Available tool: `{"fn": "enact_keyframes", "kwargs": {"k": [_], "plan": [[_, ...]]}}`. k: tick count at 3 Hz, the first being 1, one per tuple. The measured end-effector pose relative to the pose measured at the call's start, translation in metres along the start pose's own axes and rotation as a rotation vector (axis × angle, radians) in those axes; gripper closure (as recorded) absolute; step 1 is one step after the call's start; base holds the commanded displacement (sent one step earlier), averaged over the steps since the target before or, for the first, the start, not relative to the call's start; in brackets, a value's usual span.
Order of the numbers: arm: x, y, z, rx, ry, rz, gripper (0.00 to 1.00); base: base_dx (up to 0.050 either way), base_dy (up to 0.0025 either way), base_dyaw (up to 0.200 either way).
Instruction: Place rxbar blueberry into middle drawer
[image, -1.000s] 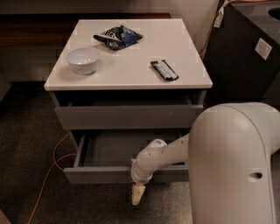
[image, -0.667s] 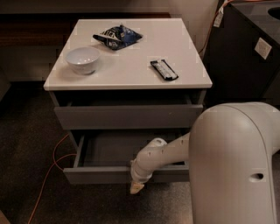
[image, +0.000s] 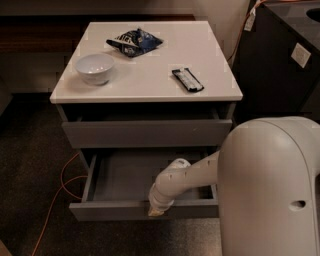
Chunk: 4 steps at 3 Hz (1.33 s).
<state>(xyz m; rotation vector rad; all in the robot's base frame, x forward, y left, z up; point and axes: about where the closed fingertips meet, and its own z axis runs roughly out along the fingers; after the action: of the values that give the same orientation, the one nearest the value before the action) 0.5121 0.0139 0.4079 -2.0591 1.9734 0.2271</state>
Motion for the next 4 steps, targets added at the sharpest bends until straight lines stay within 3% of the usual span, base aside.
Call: {"fn": "enact_keyframes", "kwargs": {"k": [1, 4], "plan": [[-0.0085, 0.0149, -0.0053, 0.011, -0.018, -0.030, 1.00, 0.000, 0.00000, 0.000], [-0.0155, 0.0242, -0.0061, 0.008, -0.037, -0.058, 1.00, 0.000, 0.00000, 0.000]]}}
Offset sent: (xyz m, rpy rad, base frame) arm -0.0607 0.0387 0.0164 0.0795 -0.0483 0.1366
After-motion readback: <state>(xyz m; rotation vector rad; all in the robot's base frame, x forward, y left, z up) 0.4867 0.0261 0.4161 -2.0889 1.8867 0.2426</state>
